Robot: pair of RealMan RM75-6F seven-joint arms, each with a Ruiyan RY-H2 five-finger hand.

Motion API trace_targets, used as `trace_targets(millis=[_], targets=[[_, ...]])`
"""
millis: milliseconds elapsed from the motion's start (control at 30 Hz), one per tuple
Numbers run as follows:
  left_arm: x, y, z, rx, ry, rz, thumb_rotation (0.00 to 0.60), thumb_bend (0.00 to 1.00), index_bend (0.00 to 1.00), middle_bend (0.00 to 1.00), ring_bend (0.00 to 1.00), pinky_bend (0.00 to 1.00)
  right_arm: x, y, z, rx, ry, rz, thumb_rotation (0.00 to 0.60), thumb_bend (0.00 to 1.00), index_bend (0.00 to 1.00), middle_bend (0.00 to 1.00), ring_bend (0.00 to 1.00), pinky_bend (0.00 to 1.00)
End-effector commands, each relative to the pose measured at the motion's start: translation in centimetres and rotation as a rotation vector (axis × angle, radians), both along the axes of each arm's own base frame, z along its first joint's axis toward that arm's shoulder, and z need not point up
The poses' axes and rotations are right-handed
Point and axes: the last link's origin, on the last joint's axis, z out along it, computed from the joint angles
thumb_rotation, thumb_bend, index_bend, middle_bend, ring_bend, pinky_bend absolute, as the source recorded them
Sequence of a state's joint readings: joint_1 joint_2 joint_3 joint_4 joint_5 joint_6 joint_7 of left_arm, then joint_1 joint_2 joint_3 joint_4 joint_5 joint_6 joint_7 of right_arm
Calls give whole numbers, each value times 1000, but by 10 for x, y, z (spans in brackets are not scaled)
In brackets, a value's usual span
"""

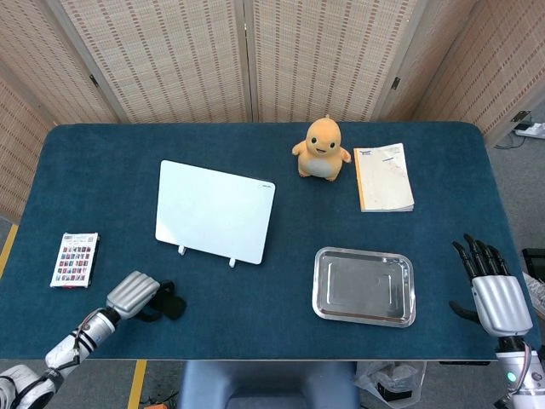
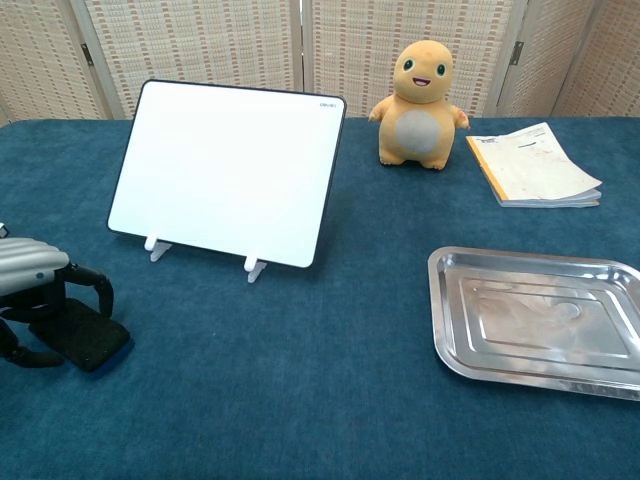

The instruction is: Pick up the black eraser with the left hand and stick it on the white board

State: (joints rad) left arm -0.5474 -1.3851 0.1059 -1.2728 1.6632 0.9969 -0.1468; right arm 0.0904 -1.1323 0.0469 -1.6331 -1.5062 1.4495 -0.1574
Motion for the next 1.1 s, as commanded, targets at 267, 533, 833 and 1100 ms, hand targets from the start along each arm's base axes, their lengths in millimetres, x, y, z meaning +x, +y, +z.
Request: trace_targets(millis=[267,533,833,1100], targets=[[-2,2,1,14,-17,2,600,248,531,1000,991,1000,0,1,0,-2,0,2,600,151,0,0,0,88],[4,1,16,99,-31,-41,600,256,628,1000,991,1000,1,1,-1,-2,2,5,600,151,0,0,0,88],[32,9,40,559,-158,-184,600,274,626,1000,993,1000,2,2,1,-5,-7,9,600,151,0,0,0,88],[62,42,37,710,-233,-233,600,275,598,1000,998,1000,-2,4,16,-47,-71,2,600,151,0,0,0,98]])
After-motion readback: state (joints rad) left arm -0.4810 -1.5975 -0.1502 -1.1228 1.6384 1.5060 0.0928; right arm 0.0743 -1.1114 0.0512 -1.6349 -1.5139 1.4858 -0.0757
